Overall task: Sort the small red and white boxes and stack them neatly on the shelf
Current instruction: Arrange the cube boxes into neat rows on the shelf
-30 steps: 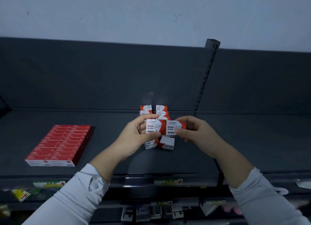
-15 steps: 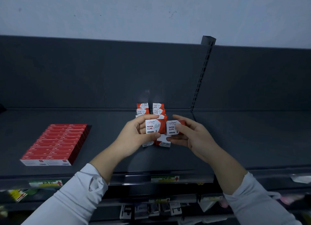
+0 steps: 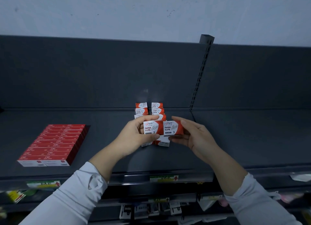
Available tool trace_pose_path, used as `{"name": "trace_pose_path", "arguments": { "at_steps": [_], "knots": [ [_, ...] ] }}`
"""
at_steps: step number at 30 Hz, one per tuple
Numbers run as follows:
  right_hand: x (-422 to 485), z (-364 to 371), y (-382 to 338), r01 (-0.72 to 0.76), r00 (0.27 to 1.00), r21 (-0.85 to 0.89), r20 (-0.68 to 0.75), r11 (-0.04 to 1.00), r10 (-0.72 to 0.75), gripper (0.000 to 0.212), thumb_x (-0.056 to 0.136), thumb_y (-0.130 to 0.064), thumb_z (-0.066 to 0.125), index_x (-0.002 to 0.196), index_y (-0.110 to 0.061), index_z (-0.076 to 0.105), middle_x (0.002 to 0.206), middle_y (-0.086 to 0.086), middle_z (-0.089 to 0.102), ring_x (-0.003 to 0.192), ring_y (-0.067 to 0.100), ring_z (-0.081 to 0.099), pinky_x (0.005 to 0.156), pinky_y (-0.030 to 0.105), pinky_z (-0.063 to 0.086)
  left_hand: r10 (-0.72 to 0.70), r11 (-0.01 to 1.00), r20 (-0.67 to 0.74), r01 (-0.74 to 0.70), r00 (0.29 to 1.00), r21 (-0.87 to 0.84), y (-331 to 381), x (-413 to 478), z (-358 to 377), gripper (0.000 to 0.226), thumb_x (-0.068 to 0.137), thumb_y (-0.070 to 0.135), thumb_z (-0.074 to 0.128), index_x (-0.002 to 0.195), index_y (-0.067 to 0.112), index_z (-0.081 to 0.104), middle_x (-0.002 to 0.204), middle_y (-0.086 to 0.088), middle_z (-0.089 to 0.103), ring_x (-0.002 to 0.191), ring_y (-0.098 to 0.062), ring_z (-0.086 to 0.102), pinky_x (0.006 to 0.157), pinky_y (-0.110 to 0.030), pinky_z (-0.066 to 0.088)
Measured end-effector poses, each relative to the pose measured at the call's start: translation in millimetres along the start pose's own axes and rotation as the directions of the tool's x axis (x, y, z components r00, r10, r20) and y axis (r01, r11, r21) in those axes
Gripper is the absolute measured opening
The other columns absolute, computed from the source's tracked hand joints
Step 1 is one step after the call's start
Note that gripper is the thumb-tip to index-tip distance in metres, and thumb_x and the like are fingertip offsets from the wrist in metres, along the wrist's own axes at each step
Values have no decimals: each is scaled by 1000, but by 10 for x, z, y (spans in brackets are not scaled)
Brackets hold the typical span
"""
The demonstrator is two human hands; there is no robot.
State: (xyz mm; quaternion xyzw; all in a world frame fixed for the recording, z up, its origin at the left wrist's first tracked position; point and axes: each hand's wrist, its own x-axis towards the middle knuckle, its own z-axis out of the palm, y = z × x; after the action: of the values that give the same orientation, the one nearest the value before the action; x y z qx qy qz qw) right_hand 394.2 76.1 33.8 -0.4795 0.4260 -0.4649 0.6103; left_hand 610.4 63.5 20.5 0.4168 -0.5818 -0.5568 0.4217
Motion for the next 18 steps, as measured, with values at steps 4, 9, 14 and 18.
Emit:
{"name": "trace_pose_path", "arguments": {
  "at_steps": [4, 9, 14, 18],
  "knots": [
    [-8, -8, 3, -6, 1000, 6, 12, 1000, 6, 25, 101, -16, 49, 113, -20, 70, 106, 9, 74, 101, 24, 71, 79, 32, 60, 4, 999, -2, -4, 1000, 33, -18, 10, 9, 54, 78, -4, 76, 122, 23, 62, 113, -6, 72, 104, -24, 69, 94, -43, 54],
    [-9, -48, 74, 17, 1000, 8, 15, 1000, -17, 22, 95, -10, 57, 114, -14, 69, 111, 13, 71, 105, 26, 69, 86, 39, 58, 2, 998, 16, -3, 1000, 58, -37, 44, 22, 52, 78, -3, 75, 119, 26, 62, 112, -8, 71, 103, -26, 69, 91, -41, 55],
    [-18, -93, 217, 23, 1000, -57, 6, 998, -22, 24, 91, -2, 63, 113, -10, 67, 115, 16, 67, 105, 26, 69, 84, 35, 58, 2, 998, 20, -3, 1000, 67, -120, -3, 75, 41, 87, -1, 67, 120, 21, 59, 112, -4, 69, 100, -15, 69, 85, -26, 55],
    [-27, -118, 370, 39, 999, -229, 11, 973, -38, 28, 87, -2, 69, 109, -18, 68, 112, 7, 68, 102, 17, 68, 83, 33, 58, 7, 992, 22, -10, 1000, 127, -291, -66, 100, 36, 89, 1, 66, 120, 18, 59, 114, -5, 67, 98, -11, 66, 83, -23, 54]
  ]
}}
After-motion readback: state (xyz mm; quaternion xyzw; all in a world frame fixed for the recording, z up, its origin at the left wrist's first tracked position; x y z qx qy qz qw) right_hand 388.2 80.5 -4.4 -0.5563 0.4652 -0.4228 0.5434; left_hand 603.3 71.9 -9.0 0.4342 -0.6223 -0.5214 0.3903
